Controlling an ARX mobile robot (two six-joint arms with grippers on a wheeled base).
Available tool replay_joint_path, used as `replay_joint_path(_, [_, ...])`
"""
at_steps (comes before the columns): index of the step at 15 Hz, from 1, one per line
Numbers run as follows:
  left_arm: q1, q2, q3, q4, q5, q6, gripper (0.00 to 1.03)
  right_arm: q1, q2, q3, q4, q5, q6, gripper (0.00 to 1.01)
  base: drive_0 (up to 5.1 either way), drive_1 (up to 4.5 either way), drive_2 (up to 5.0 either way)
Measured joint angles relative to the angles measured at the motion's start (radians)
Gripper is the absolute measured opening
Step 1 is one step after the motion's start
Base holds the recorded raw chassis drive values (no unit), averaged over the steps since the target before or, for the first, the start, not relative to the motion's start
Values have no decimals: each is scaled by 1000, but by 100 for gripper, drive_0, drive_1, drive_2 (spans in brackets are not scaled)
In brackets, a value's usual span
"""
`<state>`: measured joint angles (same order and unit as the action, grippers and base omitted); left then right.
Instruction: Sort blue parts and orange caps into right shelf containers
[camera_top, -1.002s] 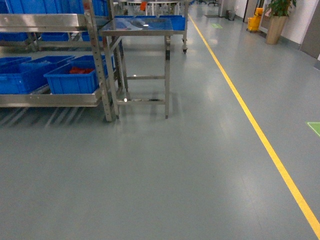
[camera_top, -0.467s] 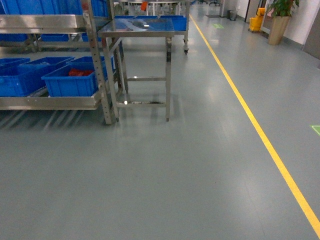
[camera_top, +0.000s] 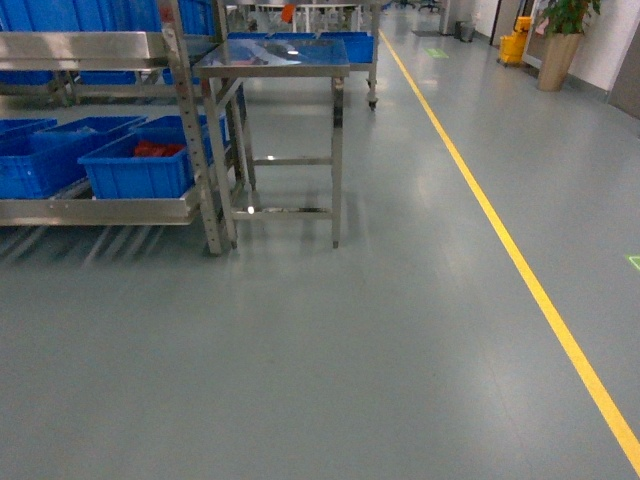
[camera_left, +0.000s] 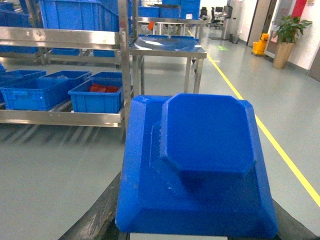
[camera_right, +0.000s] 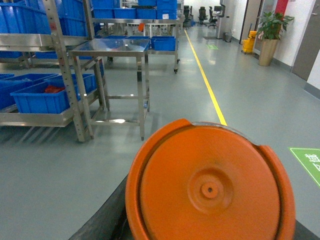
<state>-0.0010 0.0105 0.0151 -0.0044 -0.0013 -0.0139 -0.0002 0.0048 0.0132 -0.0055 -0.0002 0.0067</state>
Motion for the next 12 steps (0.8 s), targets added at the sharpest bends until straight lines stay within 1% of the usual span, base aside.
replay_joint_path(12, [0,0,0,-3,1,0,44,0,0,0,-1,0,0,45,0,432,-432])
